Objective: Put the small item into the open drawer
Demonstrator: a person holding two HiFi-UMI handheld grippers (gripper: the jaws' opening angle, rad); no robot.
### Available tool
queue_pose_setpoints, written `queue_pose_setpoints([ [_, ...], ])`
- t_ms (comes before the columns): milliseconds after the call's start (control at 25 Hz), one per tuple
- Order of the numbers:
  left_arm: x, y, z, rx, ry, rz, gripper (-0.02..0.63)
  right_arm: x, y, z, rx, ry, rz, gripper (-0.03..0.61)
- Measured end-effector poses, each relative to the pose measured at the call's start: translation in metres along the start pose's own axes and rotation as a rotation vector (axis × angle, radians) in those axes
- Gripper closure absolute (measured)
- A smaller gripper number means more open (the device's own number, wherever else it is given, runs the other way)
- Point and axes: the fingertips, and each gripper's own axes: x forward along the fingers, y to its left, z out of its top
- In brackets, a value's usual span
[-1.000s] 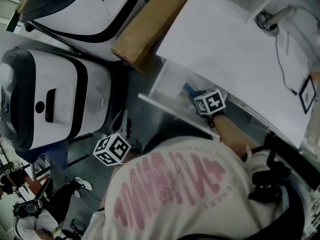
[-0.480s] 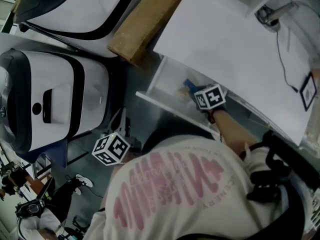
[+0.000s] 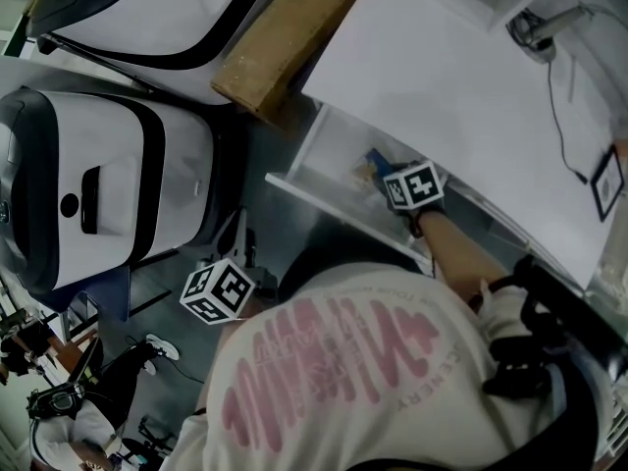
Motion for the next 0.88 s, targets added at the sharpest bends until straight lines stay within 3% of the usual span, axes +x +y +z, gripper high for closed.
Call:
queue_pose_setpoints([
  [880, -0.003, 0.008, -0.004, -0.032, -0.020, 0.023, 0.583, 0.007, -0.013, -0.006, -0.027, 0.018, -0.079, 0.350],
])
